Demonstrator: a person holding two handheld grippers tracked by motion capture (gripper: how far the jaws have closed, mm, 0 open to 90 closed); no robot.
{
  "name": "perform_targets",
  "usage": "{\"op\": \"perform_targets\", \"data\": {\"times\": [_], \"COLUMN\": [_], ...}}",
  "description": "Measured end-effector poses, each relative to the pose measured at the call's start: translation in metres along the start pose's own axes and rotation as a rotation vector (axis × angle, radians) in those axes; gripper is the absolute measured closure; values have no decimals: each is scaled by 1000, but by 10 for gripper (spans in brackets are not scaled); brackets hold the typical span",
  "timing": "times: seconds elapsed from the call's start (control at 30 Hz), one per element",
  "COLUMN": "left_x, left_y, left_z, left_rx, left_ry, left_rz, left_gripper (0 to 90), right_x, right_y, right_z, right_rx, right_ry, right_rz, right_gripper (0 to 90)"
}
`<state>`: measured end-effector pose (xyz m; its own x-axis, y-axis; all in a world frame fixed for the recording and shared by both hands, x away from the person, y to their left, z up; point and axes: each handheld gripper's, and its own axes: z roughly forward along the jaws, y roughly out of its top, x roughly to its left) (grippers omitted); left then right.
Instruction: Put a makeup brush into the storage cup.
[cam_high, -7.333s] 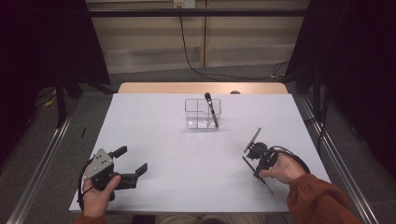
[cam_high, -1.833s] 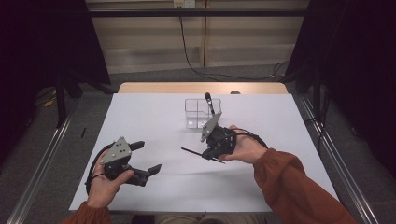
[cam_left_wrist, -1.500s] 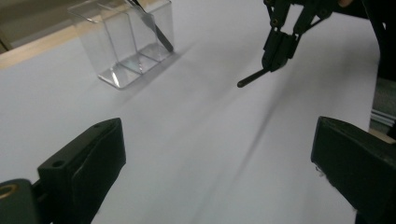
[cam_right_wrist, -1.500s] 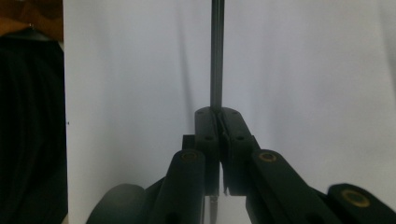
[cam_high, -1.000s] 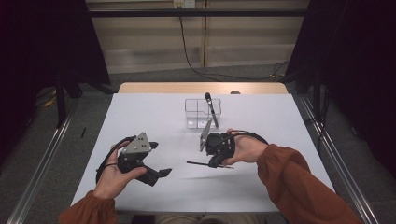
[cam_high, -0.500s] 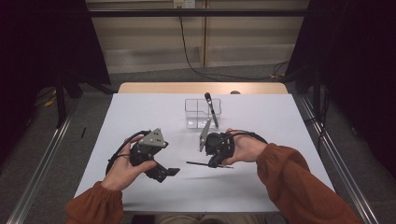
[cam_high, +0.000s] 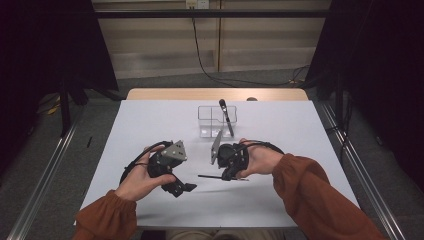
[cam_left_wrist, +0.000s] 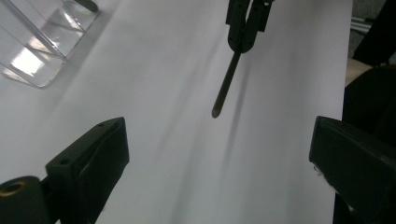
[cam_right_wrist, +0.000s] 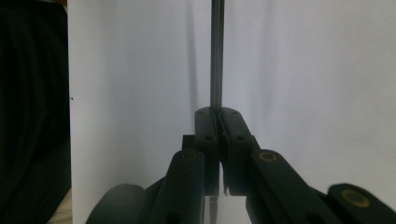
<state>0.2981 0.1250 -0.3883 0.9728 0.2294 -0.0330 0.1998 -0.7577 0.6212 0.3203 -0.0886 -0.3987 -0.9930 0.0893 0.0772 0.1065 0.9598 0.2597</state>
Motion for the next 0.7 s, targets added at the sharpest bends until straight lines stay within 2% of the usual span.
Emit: {"op": "perform_targets", "data": {"times": [0.13, 0.5, 0.7], "left_x": [1, 3, -1], "left_y": [1, 3, 9], "left_z": [3, 12, 19], "left_rx": [43, 94, 131], "left_ry": [-3, 20, -6], "left_rz": [27, 35, 42], "left_gripper": [45, 85, 112], "right_x": [0, -1, -1], "right_y": [1, 1, 2], "right_z": [0, 2, 2], "right_rx": [5, 15, 21], "right_ry": [1, 7, 11], "right_rz": [2, -2, -4], "right_gripper": [865, 865, 866]}}
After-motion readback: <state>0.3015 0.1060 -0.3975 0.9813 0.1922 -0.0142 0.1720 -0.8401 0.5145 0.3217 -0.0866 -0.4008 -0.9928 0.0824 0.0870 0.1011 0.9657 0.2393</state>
